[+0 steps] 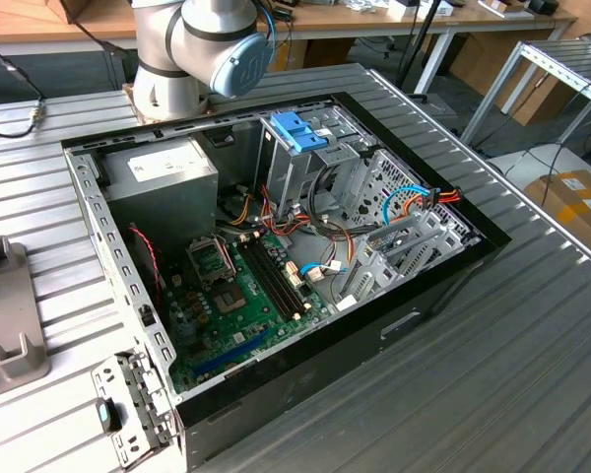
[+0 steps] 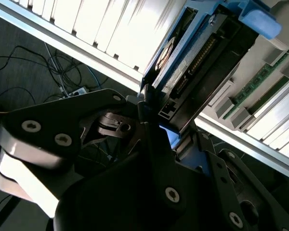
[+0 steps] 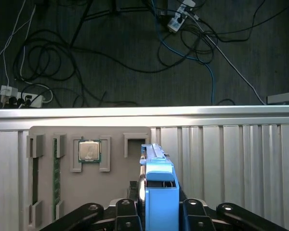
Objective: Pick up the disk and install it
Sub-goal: 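Pick up the disk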
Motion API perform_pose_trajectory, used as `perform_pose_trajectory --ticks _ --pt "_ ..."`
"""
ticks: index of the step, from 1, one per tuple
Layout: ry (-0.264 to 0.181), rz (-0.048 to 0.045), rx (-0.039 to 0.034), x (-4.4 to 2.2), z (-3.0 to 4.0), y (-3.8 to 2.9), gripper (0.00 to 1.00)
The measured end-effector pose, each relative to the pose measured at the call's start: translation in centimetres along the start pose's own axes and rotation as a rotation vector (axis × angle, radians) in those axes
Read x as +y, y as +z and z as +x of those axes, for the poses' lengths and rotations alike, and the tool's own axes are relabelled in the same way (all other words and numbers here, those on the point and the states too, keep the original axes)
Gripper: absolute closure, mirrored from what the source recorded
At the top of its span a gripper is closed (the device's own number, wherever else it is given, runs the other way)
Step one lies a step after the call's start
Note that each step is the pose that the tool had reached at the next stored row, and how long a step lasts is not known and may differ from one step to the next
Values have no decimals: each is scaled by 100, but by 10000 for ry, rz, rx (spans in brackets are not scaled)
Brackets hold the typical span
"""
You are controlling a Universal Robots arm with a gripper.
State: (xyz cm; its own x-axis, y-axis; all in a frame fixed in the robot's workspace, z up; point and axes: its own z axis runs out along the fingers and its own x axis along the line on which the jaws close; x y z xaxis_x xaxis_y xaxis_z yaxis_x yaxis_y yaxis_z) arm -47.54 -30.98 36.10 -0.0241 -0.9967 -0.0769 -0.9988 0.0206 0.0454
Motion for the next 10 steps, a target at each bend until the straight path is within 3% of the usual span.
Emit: perform_pose_trajectory --ticks 10 --pt "-5 -2 -96 2 -3 -47 63"
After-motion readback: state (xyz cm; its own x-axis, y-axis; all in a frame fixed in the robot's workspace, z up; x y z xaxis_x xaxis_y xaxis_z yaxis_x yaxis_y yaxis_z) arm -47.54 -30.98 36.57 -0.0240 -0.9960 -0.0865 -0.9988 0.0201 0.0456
